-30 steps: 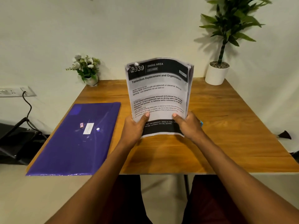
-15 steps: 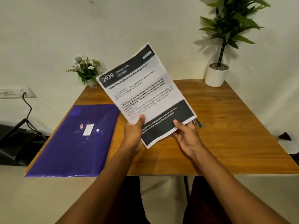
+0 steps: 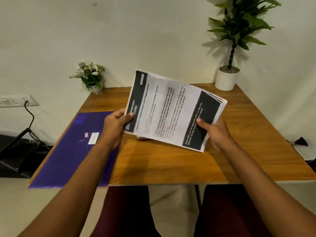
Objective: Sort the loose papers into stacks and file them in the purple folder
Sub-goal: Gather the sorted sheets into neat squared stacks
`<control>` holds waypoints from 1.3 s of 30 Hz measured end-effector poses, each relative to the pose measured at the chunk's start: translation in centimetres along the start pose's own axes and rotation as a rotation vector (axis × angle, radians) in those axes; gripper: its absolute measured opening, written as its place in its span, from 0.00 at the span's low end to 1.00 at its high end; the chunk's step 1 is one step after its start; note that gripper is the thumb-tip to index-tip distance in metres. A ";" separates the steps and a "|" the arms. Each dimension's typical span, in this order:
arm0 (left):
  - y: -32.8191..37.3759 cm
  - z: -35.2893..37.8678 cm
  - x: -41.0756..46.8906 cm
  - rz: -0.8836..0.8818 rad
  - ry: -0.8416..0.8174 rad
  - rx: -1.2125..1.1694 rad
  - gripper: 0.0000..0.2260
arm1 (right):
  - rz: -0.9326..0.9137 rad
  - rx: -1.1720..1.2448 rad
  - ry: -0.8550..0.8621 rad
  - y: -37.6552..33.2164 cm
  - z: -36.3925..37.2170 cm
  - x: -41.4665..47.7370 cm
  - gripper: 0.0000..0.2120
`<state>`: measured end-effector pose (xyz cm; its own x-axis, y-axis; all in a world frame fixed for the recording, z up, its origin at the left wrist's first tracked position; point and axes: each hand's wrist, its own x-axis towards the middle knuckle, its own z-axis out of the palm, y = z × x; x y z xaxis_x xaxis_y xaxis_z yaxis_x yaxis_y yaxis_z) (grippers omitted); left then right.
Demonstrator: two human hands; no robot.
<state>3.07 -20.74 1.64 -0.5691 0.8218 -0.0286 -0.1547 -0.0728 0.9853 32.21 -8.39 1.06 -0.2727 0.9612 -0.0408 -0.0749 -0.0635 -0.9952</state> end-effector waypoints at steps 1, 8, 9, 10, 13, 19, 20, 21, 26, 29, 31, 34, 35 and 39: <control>0.3 -0.5 0.2 -0.005 -0.053 0.087 0.09 | -0.018 -0.060 -0.016 -0.4 -0.4 -0.1 0.10; 0.7 0.8 -0.5 0.078 -0.152 0.282 0.08 | -0.066 -0.288 -0.091 -1.7 0.0 -0.9 0.07; 0.6 1.0 -0.7 0.108 -0.133 0.287 0.07 | -0.072 -0.287 -0.085 -1.7 0.1 -0.9 0.07; 0.6 1.2 -0.9 0.137 -0.114 0.281 0.07 | -0.075 -0.277 -0.077 -1.9 0.1 -1.0 0.08; 0.7 1.3 -1.3 0.198 -0.067 0.220 0.06 | -0.096 -0.247 -0.067 -1.9 -0.1 -1.0 0.10; -1.9 1.1 -3.1 0.158 -0.081 0.289 0.06 | -0.060 -0.281 -0.105 0.3 -0.1 -1.2 0.15; -1.9 1.0 -3.3 0.170 -0.077 0.278 0.06 | -0.066 -0.272 -0.093 0.3 -0.1 -1.3 0.14; -1.8 1.0 -3.3 0.188 -0.070 0.261 0.05 | -0.072 -0.259 -0.084 0.4 -0.2 -1.3 0.13; -2.5 0.9 -4.0 0.168 -0.082 0.249 0.06 | -0.036 -0.248 -0.088 1.3 0.0 -1.4 0.13; -3.1 0.8 -4.3 0.139 -0.083 0.233 0.07 | -0.021 -0.248 -0.081 2.0 -0.1 -1.4 0.11; -3.1 0.7 -4.1 0.154 -0.073 0.227 0.08 | -0.026 -0.243 -0.062 1.8 -0.2 -1.3 0.12; -3.7 0.4 -3.9 0.128 -0.088 0.256 0.08 | -0.020 -0.283 -0.075 2.6 -0.3 -1.3 0.13; -4.2 0.4 -4.0 0.113 -0.090 0.266 0.10 | -0.014 -0.313 -0.087 3.0 -0.2 -1.5 0.14; -4.7 0.5 -3.8 0.113 -0.051 0.251 0.10 | 0.006 -0.304 -0.059 4.0 -0.5 -1.7 0.20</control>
<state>6.38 -23.26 -2.84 -0.5294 0.8440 0.0860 0.1163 -0.0282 0.9928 32.82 -10.18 -2.87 -0.3278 0.9434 -0.0507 0.2147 0.0221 -0.9764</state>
